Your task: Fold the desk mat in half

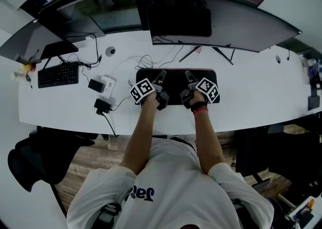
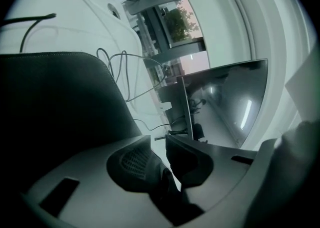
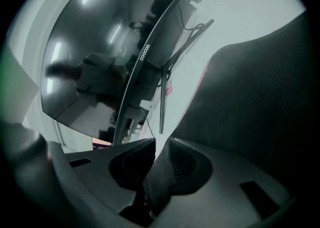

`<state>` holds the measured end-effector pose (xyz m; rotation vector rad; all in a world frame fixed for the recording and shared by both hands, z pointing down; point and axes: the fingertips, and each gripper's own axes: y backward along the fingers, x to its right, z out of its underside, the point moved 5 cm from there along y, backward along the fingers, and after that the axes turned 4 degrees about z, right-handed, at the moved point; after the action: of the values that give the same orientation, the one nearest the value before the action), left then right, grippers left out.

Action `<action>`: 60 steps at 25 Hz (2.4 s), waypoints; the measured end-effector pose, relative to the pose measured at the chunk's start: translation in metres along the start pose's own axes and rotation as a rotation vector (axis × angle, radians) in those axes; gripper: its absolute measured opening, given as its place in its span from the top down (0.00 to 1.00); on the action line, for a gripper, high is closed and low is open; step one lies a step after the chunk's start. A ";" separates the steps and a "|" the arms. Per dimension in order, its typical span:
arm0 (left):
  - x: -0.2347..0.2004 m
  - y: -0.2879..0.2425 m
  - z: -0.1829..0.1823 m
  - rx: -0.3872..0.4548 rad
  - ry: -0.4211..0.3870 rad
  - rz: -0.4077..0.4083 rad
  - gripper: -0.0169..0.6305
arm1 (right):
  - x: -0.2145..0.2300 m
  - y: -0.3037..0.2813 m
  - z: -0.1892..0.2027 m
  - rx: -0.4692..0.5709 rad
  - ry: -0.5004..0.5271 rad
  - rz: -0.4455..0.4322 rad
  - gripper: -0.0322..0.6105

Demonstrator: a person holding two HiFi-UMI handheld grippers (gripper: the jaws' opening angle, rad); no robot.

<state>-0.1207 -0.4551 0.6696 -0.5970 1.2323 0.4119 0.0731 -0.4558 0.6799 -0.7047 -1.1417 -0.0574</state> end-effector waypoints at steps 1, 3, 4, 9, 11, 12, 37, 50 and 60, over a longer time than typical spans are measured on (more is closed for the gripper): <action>0.002 0.000 0.001 -0.001 -0.013 0.005 0.84 | -0.002 0.001 0.000 -0.001 0.009 -0.008 0.81; 0.006 0.002 0.001 0.002 -0.033 0.011 0.84 | -0.008 0.004 0.000 0.002 0.031 -0.030 0.81; 0.009 0.003 0.001 0.004 -0.043 0.013 0.83 | -0.011 0.006 0.000 0.007 0.042 -0.042 0.81; 0.029 0.013 0.008 -0.023 -0.153 0.007 0.82 | -0.023 0.022 0.004 0.021 0.119 -0.071 0.81; 0.037 0.019 0.010 -0.034 -0.204 0.001 0.82 | -0.027 0.030 0.007 0.025 0.152 -0.076 0.81; 0.041 0.022 0.012 -0.036 -0.226 0.000 0.82 | -0.029 0.035 0.008 0.025 0.167 -0.078 0.81; 0.104 0.125 0.085 -0.055 -0.704 -0.133 0.82 | -0.022 0.176 0.024 0.068 0.649 -0.003 0.83; 0.141 0.177 0.139 -0.002 -0.937 -0.151 0.84 | -0.019 0.261 0.029 0.142 0.840 -0.001 0.88; 0.159 0.227 0.177 0.058 -1.064 -0.189 0.93 | -0.015 0.321 0.051 0.215 0.987 -0.002 0.90</action>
<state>-0.0767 -0.1716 0.5099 -0.3429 0.1672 0.4400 0.1496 -0.1806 0.5234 -0.3887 -0.1934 -0.2503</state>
